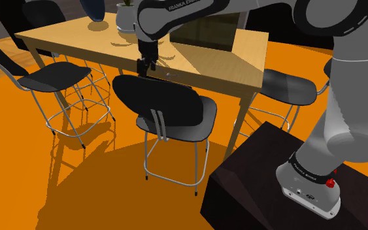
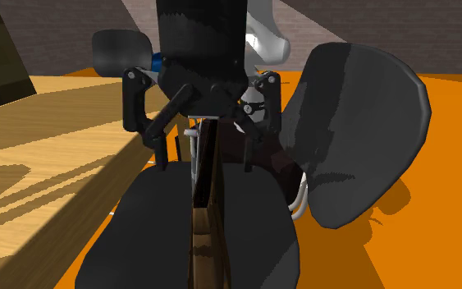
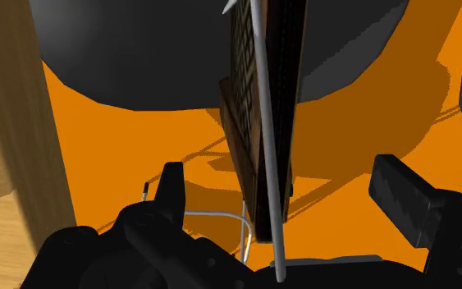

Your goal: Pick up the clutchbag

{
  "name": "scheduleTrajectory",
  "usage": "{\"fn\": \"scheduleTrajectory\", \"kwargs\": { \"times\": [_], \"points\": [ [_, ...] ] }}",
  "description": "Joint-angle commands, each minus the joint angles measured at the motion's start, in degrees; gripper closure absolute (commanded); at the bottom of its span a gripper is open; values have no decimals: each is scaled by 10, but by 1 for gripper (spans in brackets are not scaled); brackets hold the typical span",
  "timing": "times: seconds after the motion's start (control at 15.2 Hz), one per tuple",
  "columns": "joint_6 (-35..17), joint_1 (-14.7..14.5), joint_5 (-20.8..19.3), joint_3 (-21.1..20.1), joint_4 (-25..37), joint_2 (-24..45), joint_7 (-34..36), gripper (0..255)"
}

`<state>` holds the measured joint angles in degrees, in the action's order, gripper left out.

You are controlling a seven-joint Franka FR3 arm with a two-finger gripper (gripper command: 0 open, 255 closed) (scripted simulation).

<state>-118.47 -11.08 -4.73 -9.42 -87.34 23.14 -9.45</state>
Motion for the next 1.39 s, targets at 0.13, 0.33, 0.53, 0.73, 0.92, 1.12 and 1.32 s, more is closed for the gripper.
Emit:
{"fn": "scheduleTrajectory", "kwargs": {
  "times": [0.13, 0.33, 0.53, 0.73, 0.92, 1.12, 1.32],
  "points": [
    [-23, -1, -3, 1, -13, 12, 1, 0],
    [-41, -1, -5, 1, -25, 18, 2, 0],
    [-41, -1, -5, 1, -26, 17, 2, 255],
    [-41, -1, -5, 1, -25, 18, 2, 255],
    [-41, -1, -5, 1, -25, 18, 2, 255],
    [-34, -1, -4, 1, -20, 15, 2, 255],
    [-13, -1, -3, 0, -6, 10, 0, 255]
  ]
}}
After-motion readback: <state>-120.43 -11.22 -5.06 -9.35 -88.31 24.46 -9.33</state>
